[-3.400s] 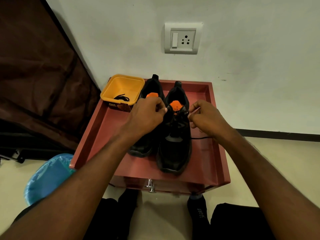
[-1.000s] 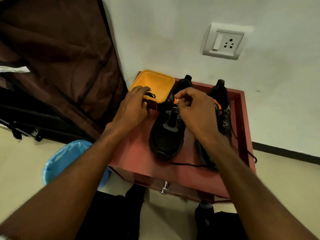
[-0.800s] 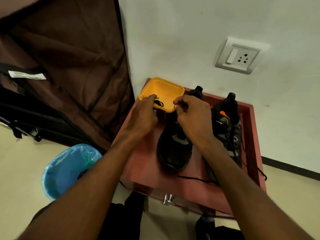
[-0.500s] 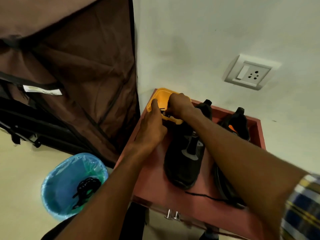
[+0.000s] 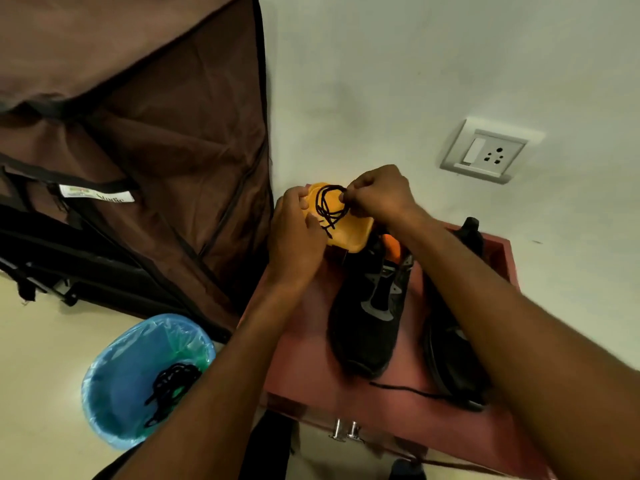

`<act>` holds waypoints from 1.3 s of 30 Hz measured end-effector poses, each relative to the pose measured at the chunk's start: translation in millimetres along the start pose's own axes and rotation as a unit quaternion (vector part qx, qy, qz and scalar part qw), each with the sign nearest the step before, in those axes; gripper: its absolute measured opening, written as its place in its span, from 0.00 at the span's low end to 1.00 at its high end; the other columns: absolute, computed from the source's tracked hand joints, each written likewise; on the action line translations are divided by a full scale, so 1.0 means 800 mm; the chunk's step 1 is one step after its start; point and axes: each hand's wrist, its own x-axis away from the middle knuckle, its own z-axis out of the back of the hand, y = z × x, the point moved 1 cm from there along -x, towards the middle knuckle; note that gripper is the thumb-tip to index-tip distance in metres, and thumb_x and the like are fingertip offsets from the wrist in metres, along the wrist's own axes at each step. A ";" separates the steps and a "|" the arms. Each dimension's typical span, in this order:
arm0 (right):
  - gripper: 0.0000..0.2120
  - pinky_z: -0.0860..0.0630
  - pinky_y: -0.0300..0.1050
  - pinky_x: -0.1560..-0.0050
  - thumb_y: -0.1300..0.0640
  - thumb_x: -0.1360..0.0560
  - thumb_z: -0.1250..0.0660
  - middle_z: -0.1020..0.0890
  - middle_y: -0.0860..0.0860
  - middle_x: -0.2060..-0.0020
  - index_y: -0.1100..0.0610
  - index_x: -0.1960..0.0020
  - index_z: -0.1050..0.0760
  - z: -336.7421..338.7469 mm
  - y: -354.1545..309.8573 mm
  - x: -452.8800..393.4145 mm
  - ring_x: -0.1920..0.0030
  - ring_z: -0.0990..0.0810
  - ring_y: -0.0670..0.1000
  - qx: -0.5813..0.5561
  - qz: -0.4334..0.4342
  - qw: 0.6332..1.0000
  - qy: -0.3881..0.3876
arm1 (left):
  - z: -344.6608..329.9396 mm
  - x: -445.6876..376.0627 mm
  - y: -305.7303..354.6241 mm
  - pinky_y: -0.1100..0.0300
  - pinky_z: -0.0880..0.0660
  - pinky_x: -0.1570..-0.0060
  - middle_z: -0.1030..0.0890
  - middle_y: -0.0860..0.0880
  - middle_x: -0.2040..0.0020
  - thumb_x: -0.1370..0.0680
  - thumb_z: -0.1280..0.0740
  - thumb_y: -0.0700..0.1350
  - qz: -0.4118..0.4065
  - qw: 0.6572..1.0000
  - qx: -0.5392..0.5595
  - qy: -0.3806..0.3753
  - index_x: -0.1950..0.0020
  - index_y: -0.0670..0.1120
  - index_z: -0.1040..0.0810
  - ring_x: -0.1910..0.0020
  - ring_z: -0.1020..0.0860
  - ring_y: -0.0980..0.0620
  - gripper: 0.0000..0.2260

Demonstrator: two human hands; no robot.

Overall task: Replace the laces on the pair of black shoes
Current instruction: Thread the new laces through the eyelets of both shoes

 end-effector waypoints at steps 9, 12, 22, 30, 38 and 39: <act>0.05 0.18 0.38 0.61 0.64 0.24 0.27 0.16 0.56 0.61 0.62 0.49 0.20 0.121 0.017 0.163 0.63 0.16 0.51 -0.491 -0.035 0.870 -0.034 | -0.020 0.067 0.082 0.50 0.21 0.52 0.16 0.38 0.60 0.17 0.36 0.56 -0.010 0.898 0.283 -0.338 0.46 0.41 0.19 0.59 0.17 0.41 0.18; 0.03 0.20 0.38 0.63 0.64 0.23 0.28 0.17 0.55 0.64 0.61 0.49 0.21 0.137 0.057 0.186 0.66 0.18 0.49 -0.546 -0.056 0.835 0.027 | -0.032 0.078 0.079 0.55 0.24 0.63 0.21 0.42 0.66 0.19 0.30 0.51 -0.023 0.918 0.221 -0.329 0.49 0.40 0.19 0.68 0.23 0.48 0.14; 0.07 0.22 0.48 0.59 0.63 0.26 0.31 0.18 0.51 0.62 0.54 0.50 0.20 0.194 0.167 0.211 0.64 0.20 0.48 -0.274 -0.085 0.888 0.358 | -0.027 0.119 0.068 0.61 0.24 0.58 0.18 0.50 0.58 0.21 0.27 0.43 -0.163 0.958 -0.032 -0.236 0.50 0.46 0.16 0.58 0.20 0.55 0.01; 0.13 0.20 0.37 0.47 0.56 0.18 0.31 0.14 0.53 0.48 0.51 0.34 0.22 0.130 0.126 0.225 0.47 0.15 0.44 -0.197 0.093 0.974 -0.066 | -0.052 0.132 0.105 0.65 0.28 0.66 0.20 0.48 0.56 0.17 0.34 0.35 0.036 0.929 0.306 -0.207 0.38 0.42 0.25 0.64 0.25 0.56 0.09; 0.08 0.22 0.38 0.56 0.51 0.19 0.32 0.15 0.44 0.60 0.50 0.49 0.14 0.162 0.159 0.199 0.58 0.16 0.44 -0.059 0.002 0.945 0.323 | -0.029 0.111 0.076 0.56 0.26 0.65 0.20 0.48 0.59 0.19 0.29 0.46 -0.007 0.967 0.033 -0.253 0.44 0.46 0.19 0.66 0.23 0.51 0.06; 0.09 0.24 0.39 0.57 0.52 0.18 0.34 0.15 0.45 0.58 0.52 0.47 0.15 0.165 0.163 0.201 0.55 0.16 0.47 0.005 0.000 0.937 0.350 | -0.023 0.113 0.069 0.54 0.25 0.64 0.18 0.47 0.61 0.19 0.29 0.48 -0.035 0.961 -0.053 -0.268 0.48 0.47 0.17 0.64 0.21 0.49 0.05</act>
